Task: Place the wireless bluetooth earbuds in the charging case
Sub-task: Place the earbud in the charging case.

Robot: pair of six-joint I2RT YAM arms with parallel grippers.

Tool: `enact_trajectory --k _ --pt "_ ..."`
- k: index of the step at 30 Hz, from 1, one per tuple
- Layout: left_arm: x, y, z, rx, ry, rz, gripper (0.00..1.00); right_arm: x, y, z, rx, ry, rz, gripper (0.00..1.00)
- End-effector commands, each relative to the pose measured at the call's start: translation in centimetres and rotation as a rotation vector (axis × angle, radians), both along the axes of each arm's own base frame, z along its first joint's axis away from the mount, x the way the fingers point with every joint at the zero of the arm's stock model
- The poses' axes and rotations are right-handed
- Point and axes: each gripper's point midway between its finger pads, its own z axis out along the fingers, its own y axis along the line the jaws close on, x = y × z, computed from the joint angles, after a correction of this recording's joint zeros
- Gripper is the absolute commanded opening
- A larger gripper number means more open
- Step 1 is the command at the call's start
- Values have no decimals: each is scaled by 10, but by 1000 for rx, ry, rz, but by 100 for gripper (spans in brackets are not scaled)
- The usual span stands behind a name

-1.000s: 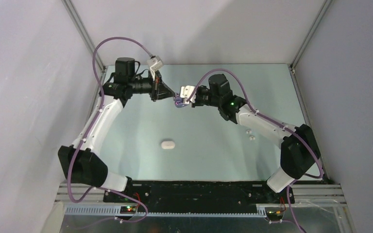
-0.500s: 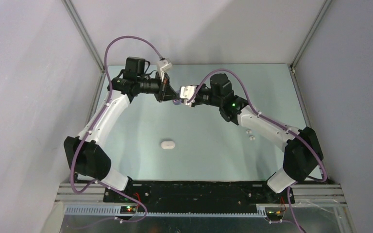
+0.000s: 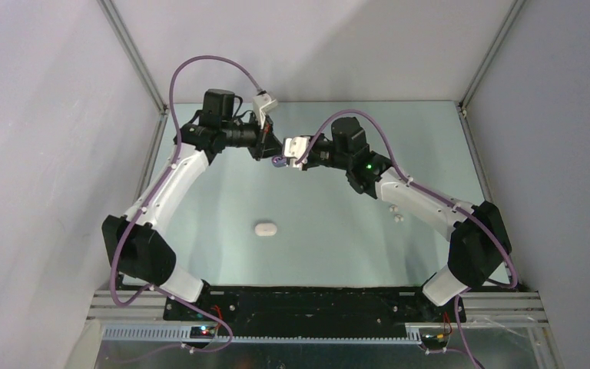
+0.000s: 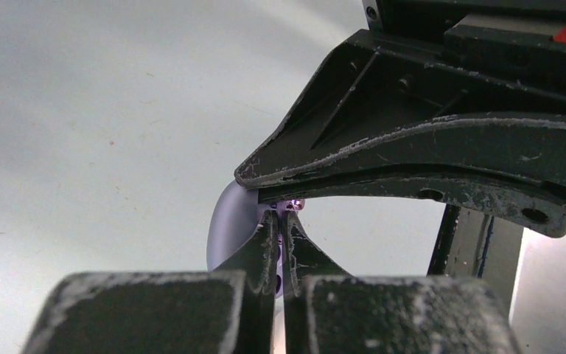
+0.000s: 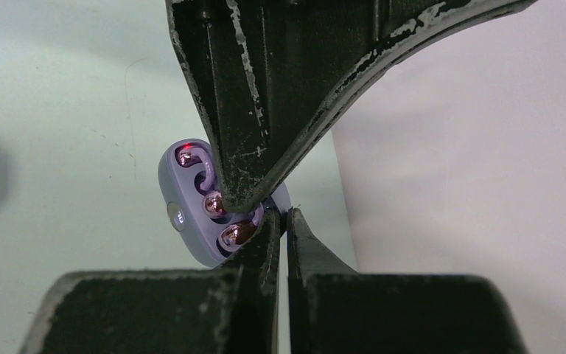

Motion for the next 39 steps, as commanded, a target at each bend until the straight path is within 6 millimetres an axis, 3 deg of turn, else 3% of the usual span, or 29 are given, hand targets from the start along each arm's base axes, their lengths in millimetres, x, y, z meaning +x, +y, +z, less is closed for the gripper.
enact_trajectory --k 1,20,21,26,30,36,38,39 --pt "5 -3 25 -26 -136 3 0 -10 0 35 71 -46 16 0" --pt "-4 -1 -4 123 -252 -61 0 -14 1 37 104 3 10 0" --pt "-6 -1 -4 126 -252 -63 3 -13 1 37 104 4 10 0" --pt "-4 -2 8 107 -279 -37 45 -12 1 35 100 5 7 0" --pt "-7 4 33 87 -334 -11 54 -11 0 34 98 8 1 0" --pt "-20 26 90 8 -424 47 68 -3 -8 28 91 34 -31 0" --pt "-22 35 99 -6 -452 85 74 1 -13 21 83 65 -54 0" --pt "-19 42 91 4 -439 118 77 2 -16 17 83 100 -74 0"
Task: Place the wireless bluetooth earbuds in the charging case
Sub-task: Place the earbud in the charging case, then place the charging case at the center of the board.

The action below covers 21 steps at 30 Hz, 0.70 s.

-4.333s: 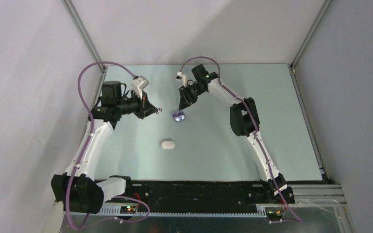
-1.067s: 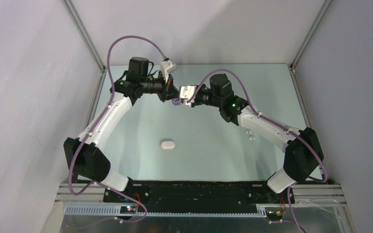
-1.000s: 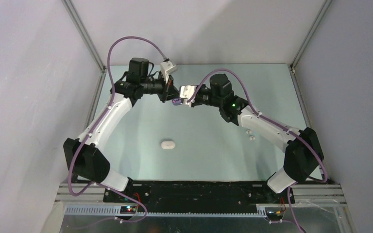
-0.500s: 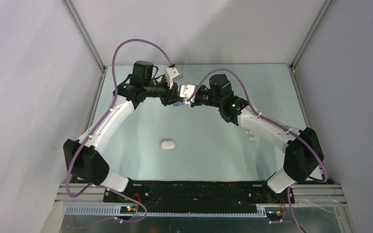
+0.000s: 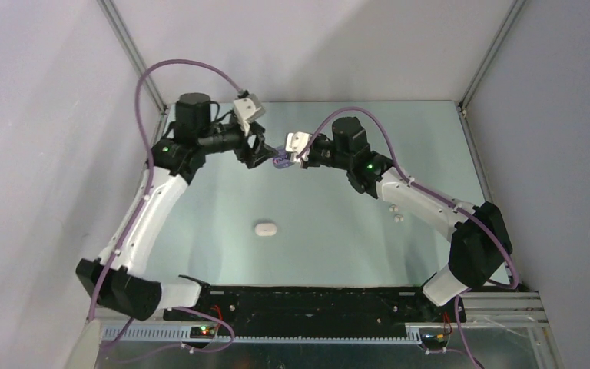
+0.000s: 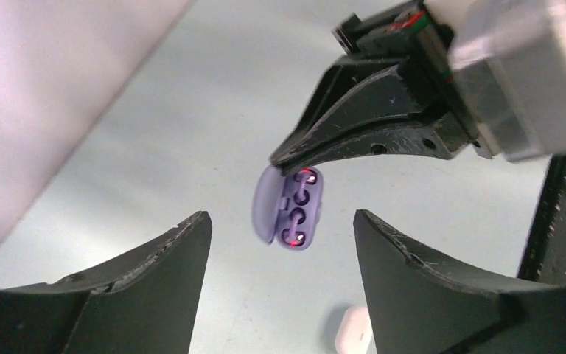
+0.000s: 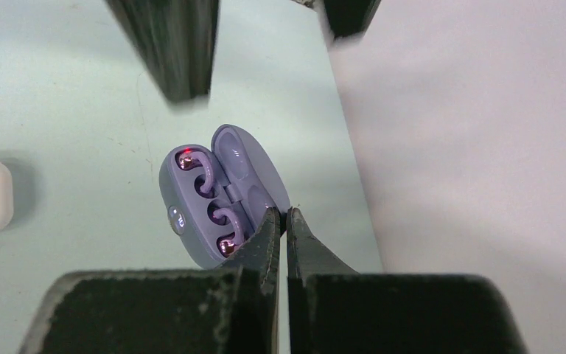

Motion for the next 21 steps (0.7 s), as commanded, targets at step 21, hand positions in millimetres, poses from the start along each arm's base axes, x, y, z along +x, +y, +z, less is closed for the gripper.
enact_trajectory --k 21 --pt "5 46 -69 -102 142 310 78 6 -148 -187 -96 982 -554 0"
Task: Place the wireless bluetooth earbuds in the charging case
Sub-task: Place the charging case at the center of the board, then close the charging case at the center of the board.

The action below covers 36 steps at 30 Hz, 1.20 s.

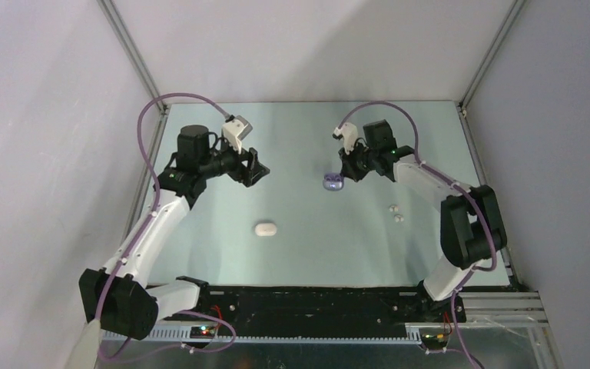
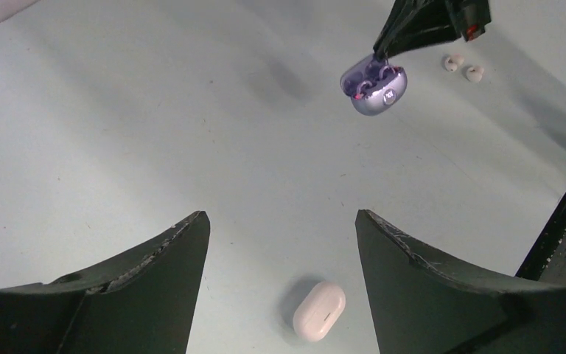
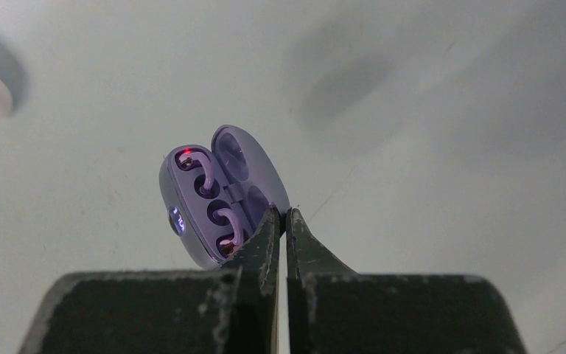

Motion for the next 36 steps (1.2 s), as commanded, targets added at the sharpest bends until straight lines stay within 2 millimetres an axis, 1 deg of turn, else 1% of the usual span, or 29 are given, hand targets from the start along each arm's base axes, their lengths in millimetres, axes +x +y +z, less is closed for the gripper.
enact_trajectory --k 1,4,7,8,9,10,11,12,13,14,16,17,19,20,21,22,23,25,26,27,28,29,30,36 --pt "4 2 6 -25 -30 30 78 -25 -10 -48 -36 220 -46 0" --pt "4 2 -1 -33 -6 37 77 -33 -13 -70 -50 286 -68 0" --pt "3 2 -5 -37 3 42 77 -30 -15 -79 -60 306 -95 0" --pt "2 2 -4 -39 0 43 77 -26 -14 -78 -56 304 -99 7" --pt "1 2 -6 -37 5 43 77 -28 -14 -78 -52 315 -81 12" --pt "0 3 -6 -35 5 42 77 -22 -12 -73 -54 309 -71 23" --pt "-1 3 -8 -31 12 40 77 -25 -16 -75 -82 330 -62 28" --pt "-2 3 -7 -27 8 36 77 -17 -15 -66 -80 309 -59 33" --pt "-3 4 -8 -24 9 35 77 -19 -17 -61 -83 311 -40 35" --pt "-3 4 -7 -19 2 29 77 -16 -16 -54 -79 290 -17 37" --pt "-3 4 -8 -10 -3 26 77 -21 -14 -44 -63 277 50 42" --pt "-3 5 -8 -9 -2 26 77 -31 -9 -41 -40 294 103 44" --pt "-2 4 -11 -9 1 27 77 -41 -6 -43 -60 278 200 52" --pt "-2 4 -11 -12 3 26 77 -43 -6 -45 -82 259 236 56" --pt "-1 3 -11 -16 3 27 77 -45 -4 -49 -101 253 257 71" --pt "-1 3 -11 -21 6 27 77 -44 -4 -51 -118 234 282 80" --pt "-1 3 -11 -23 7 29 77 -43 -2 -56 -141 229 291 95" --pt "-1 2 -10 -26 6 25 77 -43 1 -63 -183 233 323 99" --pt "-1 2 -10 -25 6 22 77 -50 0 -68 -212 264 345 99" --pt "-2 2 -9 -22 3 19 77 -48 2 -72 -225 287 355 99" --pt "-2 2 -9 -19 0 20 77 -60 0 -76 -251 346 370 99" --pt "-2 3 -9 -15 -3 20 77 -57 2 -81 -260 361 371 99" --pt "-2 3 -9 -14 -3 21 77 -59 2 -89 -281 391 366 99" --pt "-5 4 -11 -20 -3 24 77 -52 -1 -100 -353 379 348 100"
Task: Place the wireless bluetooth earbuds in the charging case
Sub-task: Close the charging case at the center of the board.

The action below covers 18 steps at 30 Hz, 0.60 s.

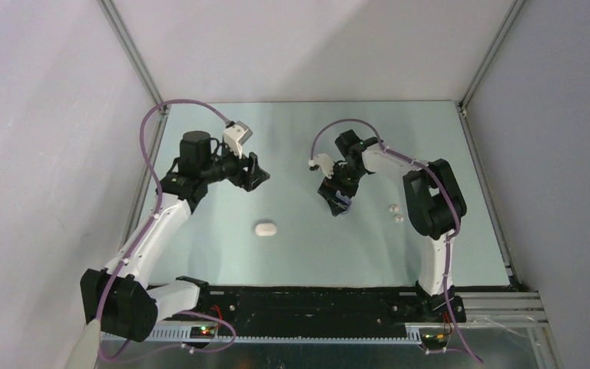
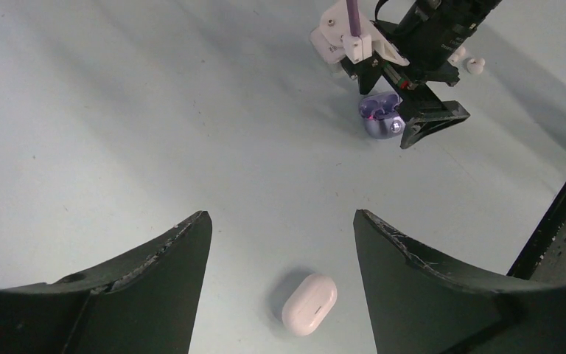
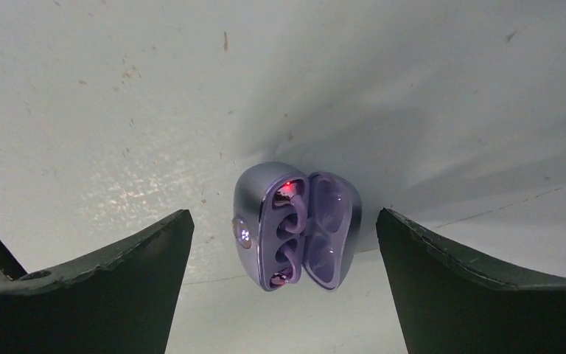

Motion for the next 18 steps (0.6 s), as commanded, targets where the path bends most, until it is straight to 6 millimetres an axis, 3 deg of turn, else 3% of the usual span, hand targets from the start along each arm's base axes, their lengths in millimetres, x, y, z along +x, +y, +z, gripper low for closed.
enact_trajectory --k 1,5,18 --pt "-2 3 8 -8 -45 5 77 7 -7 2 -67 -22 17 99" --pt "-2 2 7 -12 -41 3 77 7 -12 -6 -117 -13 20 99" --pt "0 -1 13 -26 -47 -3 77 1 1 13 -154 -129 103 56"
